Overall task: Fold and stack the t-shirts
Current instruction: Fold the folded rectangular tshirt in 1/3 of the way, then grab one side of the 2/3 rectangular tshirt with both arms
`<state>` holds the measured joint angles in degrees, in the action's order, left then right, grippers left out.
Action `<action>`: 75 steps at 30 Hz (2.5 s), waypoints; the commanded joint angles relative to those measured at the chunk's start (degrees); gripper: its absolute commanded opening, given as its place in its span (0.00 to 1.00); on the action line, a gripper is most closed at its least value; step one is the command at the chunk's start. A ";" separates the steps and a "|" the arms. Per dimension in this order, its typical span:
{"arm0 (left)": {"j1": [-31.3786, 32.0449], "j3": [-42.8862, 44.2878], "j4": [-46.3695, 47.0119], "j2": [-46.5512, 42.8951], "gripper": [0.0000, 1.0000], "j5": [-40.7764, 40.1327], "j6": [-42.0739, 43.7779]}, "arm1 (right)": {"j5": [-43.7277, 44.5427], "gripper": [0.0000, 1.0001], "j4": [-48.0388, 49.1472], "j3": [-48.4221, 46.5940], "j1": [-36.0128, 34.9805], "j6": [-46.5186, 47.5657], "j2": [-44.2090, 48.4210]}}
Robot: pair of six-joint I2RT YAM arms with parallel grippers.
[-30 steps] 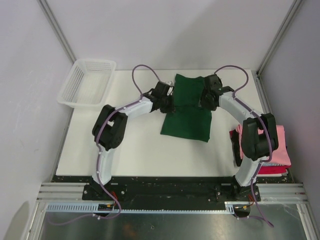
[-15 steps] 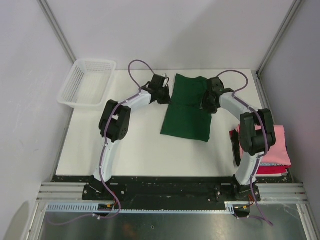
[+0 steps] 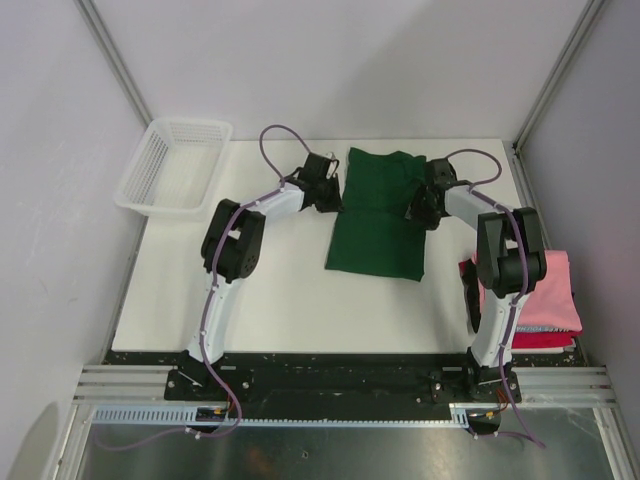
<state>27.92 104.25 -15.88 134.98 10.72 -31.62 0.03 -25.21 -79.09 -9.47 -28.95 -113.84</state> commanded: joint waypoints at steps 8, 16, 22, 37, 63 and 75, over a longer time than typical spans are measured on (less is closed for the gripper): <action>-1.46 -1.62 -1.57 -7.81 0.18 -1.20 3.07 | 1.69 0.52 -6.13 -2.64 0.74 0.35 9.18; -0.85 -13.61 -1.67 -21.73 0.41 -2.03 2.18 | 3.50 0.39 -7.99 8.85 -5.88 -4.59 23.64; 1.60 -27.24 -0.17 -30.83 0.34 -1.25 0.19 | 0.68 0.22 -3.93 21.34 -7.16 -8.40 30.86; 4.32 -42.95 4.34 -36.59 0.29 0.53 -2.67 | -0.37 0.15 3.32 34.54 -6.39 -8.24 27.39; 5.81 -46.73 5.34 -37.53 0.35 2.12 -2.99 | 0.73 0.32 0.99 38.58 -3.71 -9.15 35.43; 5.80 -47.50 5.38 -37.94 0.35 1.85 -2.54 | 0.87 0.32 2.97 39.53 -4.57 -10.62 35.32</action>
<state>33.39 57.25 -11.75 98.96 12.25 -34.09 0.49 -23.38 -39.88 -13.52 -38.09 -80.42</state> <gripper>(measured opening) 0.345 0.318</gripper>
